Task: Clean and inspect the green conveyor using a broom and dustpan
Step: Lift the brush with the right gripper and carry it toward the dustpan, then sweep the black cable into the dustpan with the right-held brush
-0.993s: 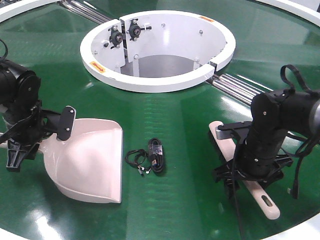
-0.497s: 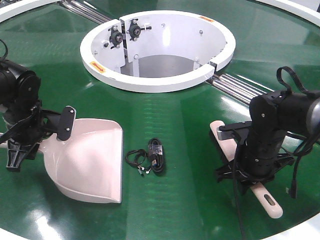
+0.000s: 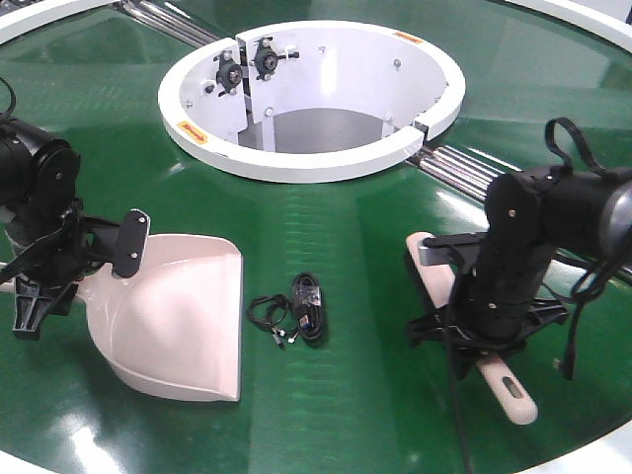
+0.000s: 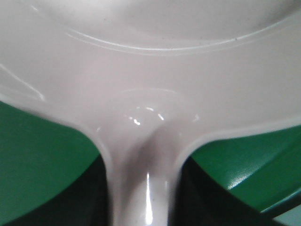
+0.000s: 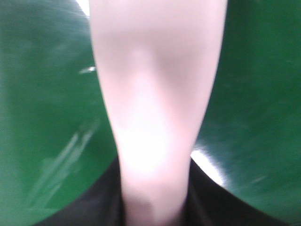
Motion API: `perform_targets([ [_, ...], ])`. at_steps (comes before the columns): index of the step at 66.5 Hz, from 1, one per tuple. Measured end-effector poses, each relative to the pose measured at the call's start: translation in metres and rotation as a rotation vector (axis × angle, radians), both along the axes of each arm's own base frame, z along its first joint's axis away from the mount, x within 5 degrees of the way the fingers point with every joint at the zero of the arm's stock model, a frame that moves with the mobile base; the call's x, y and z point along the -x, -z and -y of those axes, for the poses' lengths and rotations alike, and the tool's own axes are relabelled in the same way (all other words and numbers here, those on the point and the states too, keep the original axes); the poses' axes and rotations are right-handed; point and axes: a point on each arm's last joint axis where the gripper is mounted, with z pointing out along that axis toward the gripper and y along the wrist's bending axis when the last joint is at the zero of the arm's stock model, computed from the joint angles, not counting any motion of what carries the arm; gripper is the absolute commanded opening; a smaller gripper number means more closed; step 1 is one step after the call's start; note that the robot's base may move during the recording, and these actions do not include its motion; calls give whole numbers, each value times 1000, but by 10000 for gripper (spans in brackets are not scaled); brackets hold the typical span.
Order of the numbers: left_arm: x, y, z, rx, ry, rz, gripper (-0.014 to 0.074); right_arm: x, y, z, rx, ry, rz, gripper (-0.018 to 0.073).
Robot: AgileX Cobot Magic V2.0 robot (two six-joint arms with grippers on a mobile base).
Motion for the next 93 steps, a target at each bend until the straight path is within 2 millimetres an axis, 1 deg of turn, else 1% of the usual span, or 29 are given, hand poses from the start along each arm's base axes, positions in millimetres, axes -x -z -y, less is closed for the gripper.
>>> perform_targets([
  [11,0,0,0,0,0,0,-6,-2,-13,-28,-16,-9,34,-4],
  [21,0,0,0,1,0,0,-6,-5,-15,-52,-12,-11,19,-4],
  [30,0,0,0,1,-1,0,-6,-9,-8,-75,13,-34,-26,-3],
  [37,0,0,0,2,-1,0,-6,-17,1,-92,18,-47,-32,-3],
  [43,0,0,0,2,-1,0,-6,-21,7,-103,11,-38,-38,-2],
  [51,0,0,0,2,-1,0,-6,-25,13,-113,2,-15,-43,-1],
  [64,0,0,0,2,-1,0,-6,-22,20,-129,-6,-19,-60,-1],
  [72,0,0,0,2,-1,0,-6,-18,22,-146,-17,-37,-63,-1],
  [80,0,0,0,2,-1,0,-6,-16,20,-169,-50,-67,-59,-1],
  [82,0,0,0,2,-1,0,-6,-15,18,-178,-60,-80,-53,-1],
  [87,0,0,0,2,-1,0,-6,-13,16,-194,-84,-102,-46,-1],
  [89,0,0,0,1,-1,0,-6,-13,14,-205,-107,-118,-36,-1],
  [93,0,0,0,1,-1,0,-6,-11,13,-221,-147,-139,-30,-1],
])
